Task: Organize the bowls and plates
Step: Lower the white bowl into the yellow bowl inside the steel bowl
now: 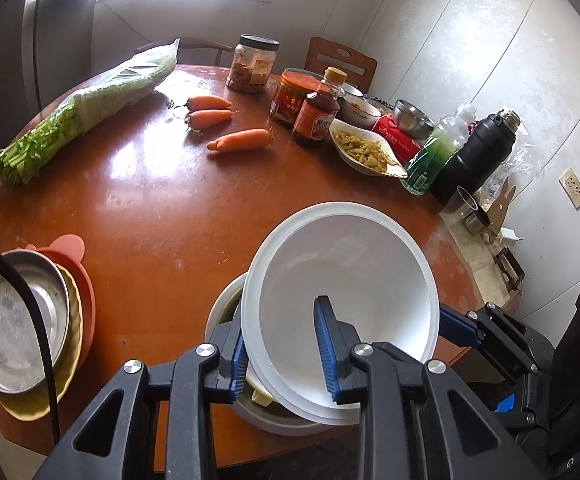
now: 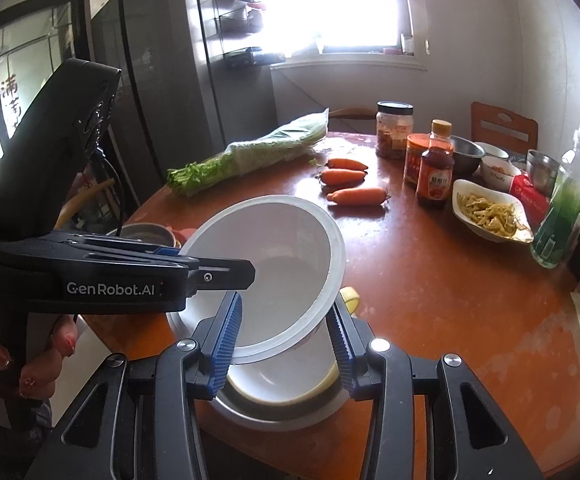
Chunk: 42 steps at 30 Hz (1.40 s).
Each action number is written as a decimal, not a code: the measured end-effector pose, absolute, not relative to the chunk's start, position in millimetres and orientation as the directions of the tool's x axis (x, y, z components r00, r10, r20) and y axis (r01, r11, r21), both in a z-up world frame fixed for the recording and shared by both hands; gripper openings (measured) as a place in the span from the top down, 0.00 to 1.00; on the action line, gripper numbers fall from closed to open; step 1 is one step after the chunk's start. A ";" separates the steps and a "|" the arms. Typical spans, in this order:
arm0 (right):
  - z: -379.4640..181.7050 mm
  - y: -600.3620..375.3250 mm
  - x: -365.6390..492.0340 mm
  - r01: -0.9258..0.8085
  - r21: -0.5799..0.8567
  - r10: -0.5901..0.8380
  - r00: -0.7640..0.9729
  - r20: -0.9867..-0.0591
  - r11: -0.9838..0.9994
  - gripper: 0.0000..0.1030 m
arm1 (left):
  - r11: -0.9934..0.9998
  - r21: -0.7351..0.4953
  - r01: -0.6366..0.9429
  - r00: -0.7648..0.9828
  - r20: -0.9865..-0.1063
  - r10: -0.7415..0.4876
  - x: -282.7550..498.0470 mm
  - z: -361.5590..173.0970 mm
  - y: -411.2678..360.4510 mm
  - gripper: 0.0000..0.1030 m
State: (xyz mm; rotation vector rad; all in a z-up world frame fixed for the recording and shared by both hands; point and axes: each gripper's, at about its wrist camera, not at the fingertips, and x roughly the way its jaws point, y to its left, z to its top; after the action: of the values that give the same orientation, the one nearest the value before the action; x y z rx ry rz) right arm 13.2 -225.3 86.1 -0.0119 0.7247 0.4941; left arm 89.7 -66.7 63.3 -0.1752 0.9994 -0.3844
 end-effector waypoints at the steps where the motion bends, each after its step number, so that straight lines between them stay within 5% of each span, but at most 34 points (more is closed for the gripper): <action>1: 84.9 -224.9 12.4 -0.438 0.158 0.430 0.638 -0.640 0.885 0.56 | 0.919 -0.318 0.232 0.480 -0.785 -0.393 89.3 61.8 -66.4 0.71; 42: 49.7 -223.0 11.4 -0.434 0.151 0.410 0.599 -0.688 0.888 0.55 | 0.931 -0.264 0.251 0.467 -0.810 -0.355 83.3 17.2 -74.6 0.71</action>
State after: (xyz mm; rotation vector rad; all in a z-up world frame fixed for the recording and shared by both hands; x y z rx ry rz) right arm 11.4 -223.0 49.7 -0.0337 0.7892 0.4894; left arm 83.3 -74.6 17.2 -0.1133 1.0196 -0.3729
